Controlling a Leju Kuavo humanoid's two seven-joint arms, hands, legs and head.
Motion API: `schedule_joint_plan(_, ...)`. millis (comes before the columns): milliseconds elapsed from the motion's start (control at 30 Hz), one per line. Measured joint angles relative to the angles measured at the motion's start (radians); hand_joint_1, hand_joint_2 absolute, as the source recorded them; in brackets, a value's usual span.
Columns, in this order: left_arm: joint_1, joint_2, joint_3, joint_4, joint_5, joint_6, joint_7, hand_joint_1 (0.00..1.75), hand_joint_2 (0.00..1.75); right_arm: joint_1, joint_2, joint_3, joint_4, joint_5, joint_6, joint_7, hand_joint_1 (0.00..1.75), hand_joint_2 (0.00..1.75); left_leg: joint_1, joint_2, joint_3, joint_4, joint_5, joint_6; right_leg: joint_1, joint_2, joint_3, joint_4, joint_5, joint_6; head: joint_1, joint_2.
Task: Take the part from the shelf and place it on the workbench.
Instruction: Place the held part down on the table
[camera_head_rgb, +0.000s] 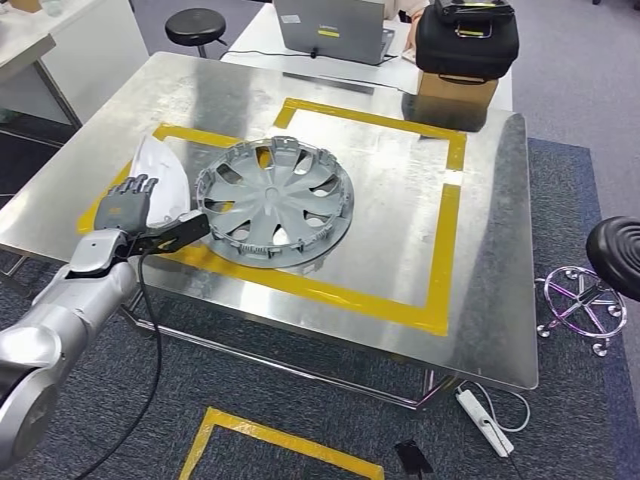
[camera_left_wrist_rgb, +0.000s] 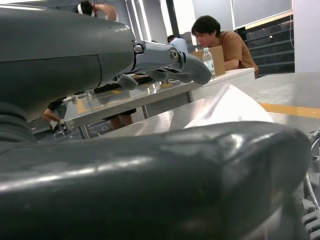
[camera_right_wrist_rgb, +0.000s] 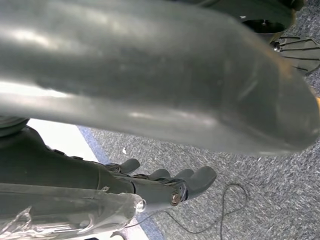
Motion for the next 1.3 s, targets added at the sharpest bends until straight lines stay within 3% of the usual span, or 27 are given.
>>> schedule_joint_plan(100,0.001,-0.002,0.019,0.000,0.007,0.006,-0.019,0.00,0.00,-0.001,0.002,0.000,0.000,0.002,0.000,0.002,0.00,0.00,-0.001,0.001,0.005,-0.006,0.000,0.012,-0.004,0.000,0.002,-0.001,-0.003,0.010,0.000,0.000)
schedule_joint_plan(133,0.001,-0.003,0.025,0.000,0.010,0.009,-0.028,0.00,0.00,-0.001,0.003,0.000,0.000,0.002,0.000,0.003,0.00,0.00,0.001,0.002,0.009,-0.011,0.001,0.016,-0.005,0.000,-0.002,0.013,-0.016,0.016,0.002,0.000)
schedule_joint_plan(167,0.001,-0.005,0.028,0.000,0.011,0.011,-0.032,0.00,0.00,-0.001,0.004,0.000,0.000,0.002,0.000,0.003,0.00,0.00,0.004,0.004,0.013,-0.017,0.005,0.019,-0.006,0.000,-0.017,0.047,-0.040,0.019,0.004,0.000)
schedule_joint_plan(267,0.007,-0.006,0.030,0.000,0.011,0.016,-0.040,0.00,0.00,0.001,0.004,0.001,0.000,0.003,0.000,0.003,0.00,0.00,0.008,0.010,0.014,-0.021,0.007,0.019,-0.015,-0.002,-0.102,0.240,-0.138,0.032,0.009,0.000)
schedule_joint_plan(300,0.010,-0.006,0.030,0.000,0.010,0.017,-0.043,0.00,0.00,0.002,0.004,0.001,0.000,0.003,0.000,0.003,0.00,0.00,0.009,0.011,0.013,-0.021,0.008,0.018,-0.019,-0.002,-0.120,0.280,-0.147,0.036,0.009,0.000)
schedule_joint_plan(333,0.013,-0.007,0.031,0.000,0.008,0.018,-0.046,0.00,0.00,0.003,0.004,0.001,0.000,0.004,0.000,0.003,0.00,0.00,0.012,0.011,0.011,-0.020,0.010,0.014,-0.022,-0.003,-0.120,0.281,-0.135,0.040,0.010,0.000)
schedule_joint_plan(367,0.015,-0.008,0.031,0.000,0.007,0.018,-0.048,0.00,0.00,0.003,0.004,0.001,0.000,0.004,0.000,0.003,0.00,0.00,0.016,0.011,0.009,-0.018,0.011,0.009,-0.026,-0.003,-0.099,0.241,-0.106,0.046,0.010,0.000)
schedule_joint_plan(433,0.015,-0.009,0.034,0.000,0.003,0.019,-0.052,0.00,0.00,0.000,0.006,0.001,0.001,0.004,0.001,0.003,0.00,0.00,0.022,0.010,0.002,-0.011,0.015,-0.008,-0.035,-0.004,-0.025,0.105,-0.046,0.060,0.011,0.000)
schedule_joint_plan(467,0.013,-0.008,0.035,0.000,0.001,0.020,-0.054,0.00,0.00,0.000,0.008,0.001,0.001,0.004,0.001,0.003,0.00,0.00,0.022,0.009,-0.001,-0.007,0.017,-0.017,-0.037,-0.001,-0.001,0.060,-0.027,0.059,0.012,0.000)
schedule_joint_plan(533,0.009,-0.008,0.037,0.000,-0.002,0.024,-0.059,0.00,0.00,0.000,0.011,0.001,0.002,0.004,0.002,0.003,0.00,0.00,0.020,0.006,-0.006,-0.004,0.026,-0.034,-0.036,0.006,0.007,0.040,-0.021,0.043,0.011,0.000)
schedule_joint_plan(600,0.007,-0.008,0.039,0.000,-0.003,0.027,-0.062,0.00,0.00,0.000,0.011,0.001,0.002,0.004,0.002,0.003,0.00,0.00,0.024,0.005,-0.010,-0.006,0.034,-0.048,-0.035,0.009,-0.008,0.045,-0.014,0.015,0.007,0.000)
schedule_joint_plan(667,0.008,-0.008,0.044,0.000,-0.003,0.027,-0.063,0.00,0.00,-0.001,0.011,0.001,0.001,0.004,0.002,0.003,0.00,0.00,0.026,0.008,-0.028,0.029,-0.008,-0.054,-0.034,0.009,-0.023,0.045,0.001,-0.007,0.003,0.000)
schedule_joint_plan(767,0.008,-0.008,0.050,0.000,-0.003,0.027,-0.064,0.00,0.00,0.000,0.011,0.001,0.001,0.004,0.001,0.003,0.00,0.00,0.020,0.010,-0.094,0.227,-0.144,-0.052,-0.027,0.008,-0.051,0.045,0.024,-0.023,-0.002,0.000)
schedule_joint_plan(800,0.010,-0.008,0.050,0.000,-0.004,0.028,-0.066,0.00,0.00,0.000,0.011,0.001,0.001,0.003,0.002,0.003,0.00,0.00,0.018,0.010,-0.106,0.282,-0.168,-0.050,-0.023,0.008,-0.061,0.045,0.031,-0.024,-0.003,0.000)
schedule_joint_plan(833,0.011,-0.009,0.051,0.000,-0.004,0.031,-0.071,0.00,0.00,0.001,0.011,0.001,0.001,0.003,0.002,0.003,0.00,0.00,0.016,0.010,-0.102,0.305,-0.173,-0.046,-0.020,0.008,-0.070,0.045,0.038,-0.024,-0.003,0.000)
schedule_joint_plan(867,0.012,-0.009,0.051,0.000,-0.006,0.035,-0.079,0.00,0.00,0.001,0.011,0.001,0.001,0.002,0.001,0.003,0.00,0.00,0.014,0.010,-0.079,0.289,-0.161,-0.041,-0.018,0.008,-0.079,0.045,0.045,-0.024,-0.003,0.000)
schedule_joint_plan(933,0.008,-0.009,0.052,-0.001,-0.009,0.049,-0.102,0.00,0.00,0.001,0.011,0.001,0.001,-0.001,0.001,0.002,0.00,0.00,0.009,0.010,0.017,0.171,-0.127,-0.029,-0.015,0.008,-0.093,0.046,0.058,-0.019,-0.003,0.000)
schedule_joint_plan(1000,-0.001,-0.008,0.054,-0.006,-0.013,0.067,-0.125,0.00,0.00,0.000,0.011,0.001,0.001,-0.004,0.000,-0.001,0.00,0.00,0.003,0.009,0.095,0.057,-0.119,-0.021,-0.012,0.007,-0.103,0.046,0.071,-0.010,-0.002,0.000)
schedule_joint_plan(1033,-0.005,-0.007,0.054,-0.009,-0.015,0.076,-0.136,0.00,0.00,0.001,0.011,0.001,0.001,-0.006,-0.001,-0.002,0.00,0.00,0.000,0.009,0.108,0.032,-0.121,-0.018,-0.012,0.007,-0.106,0.044,0.078,-0.005,-0.002,0.000)
schedule_joint_plan(1100,-0.008,-0.004,0.055,-0.011,-0.020,0.092,-0.156,0.00,0.00,0.005,0.011,0.001,0.001,-0.009,-0.002,-0.003,0.00,0.00,-0.003,0.010,0.103,0.021,-0.111,-0.009,-0.014,0.007,-0.111,0.038,0.091,0.007,-0.004,0.000)
schedule_joint_plan(1133,-0.009,-0.003,0.055,-0.012,-0.022,0.098,-0.165,0.00,0.00,0.009,0.010,0.001,0.001,-0.010,-0.002,-0.004,0.00,0.00,-0.002,0.012,0.098,0.017,-0.102,-0.001,-0.016,0.006,-0.117,0.042,0.084,0.013,-0.004,0.000)
schedule_joint_plan(1200,-0.010,-0.002,0.056,-0.016,-0.027,0.108,-0.178,0.00,0.00,0.014,0.010,0.001,0.001,-0.012,-0.001,-0.006,0.00,0.00,0.001,0.015,0.084,0.011,-0.084,0.012,-0.017,0.002,-0.141,0.102,0.023,0.022,-0.001,0.000)
schedule_joint_plan(1267,-0.011,-0.001,0.057,-0.019,-0.030,0.112,-0.183,0.00,0.00,0.015,0.010,0.000,0.001,-0.013,-0.001,-0.007,0.00,0.00,0.000,0.015,0.064,0.011,-0.067,0.018,-0.017,-0.002,-0.176,0.231,-0.067,0.028,0.002,0.000)
schedule_joint_plan(1300,-0.011,-0.001,0.057,-0.019,-0.031,0.113,-0.184,0.00,0.00,0.014,0.010,0.000,0.001,-0.013,-0.001,-0.008,0.00,0.00,0.000,0.015,0.053,0.011,-0.058,0.018,-0.017,-0.003,-0.187,0.287,-0.093,0.030,0.002,0.000)
